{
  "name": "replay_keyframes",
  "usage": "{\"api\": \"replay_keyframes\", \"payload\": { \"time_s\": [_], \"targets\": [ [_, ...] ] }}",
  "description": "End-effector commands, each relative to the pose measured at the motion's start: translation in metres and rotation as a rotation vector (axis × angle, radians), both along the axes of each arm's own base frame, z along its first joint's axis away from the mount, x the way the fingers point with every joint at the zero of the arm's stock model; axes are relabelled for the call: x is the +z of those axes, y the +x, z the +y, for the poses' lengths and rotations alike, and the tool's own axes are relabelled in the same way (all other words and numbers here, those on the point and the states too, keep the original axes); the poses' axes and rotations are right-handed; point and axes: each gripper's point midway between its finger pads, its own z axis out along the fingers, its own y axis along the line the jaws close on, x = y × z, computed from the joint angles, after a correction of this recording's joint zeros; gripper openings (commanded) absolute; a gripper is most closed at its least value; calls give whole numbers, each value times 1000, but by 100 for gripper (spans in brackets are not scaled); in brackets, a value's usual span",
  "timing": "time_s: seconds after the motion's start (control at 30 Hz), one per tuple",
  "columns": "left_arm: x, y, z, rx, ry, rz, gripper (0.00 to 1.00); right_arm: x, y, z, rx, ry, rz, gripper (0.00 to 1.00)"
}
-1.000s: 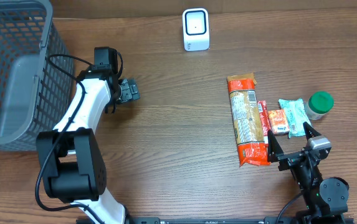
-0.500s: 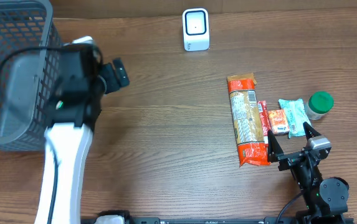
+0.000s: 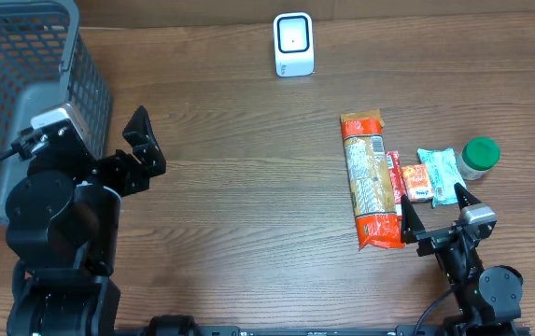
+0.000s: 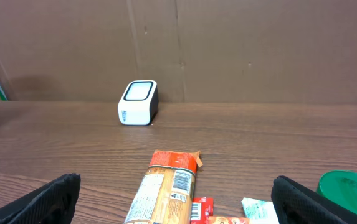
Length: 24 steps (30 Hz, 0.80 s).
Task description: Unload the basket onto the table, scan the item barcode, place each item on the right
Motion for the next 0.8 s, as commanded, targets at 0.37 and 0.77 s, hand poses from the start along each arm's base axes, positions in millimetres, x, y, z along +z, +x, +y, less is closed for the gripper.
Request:
{"api": "replay_keyframes", "payload": {
  "time_s": [0.37,0.77],
  "targets": [
    [-62,-57,6,36,24,141,100,-2,0,-2,-8,-3,-6,100],
    [-163,-104,7,40,24,264,100,-2,0,-2,-8,-3,-6,100]
  ]
}}
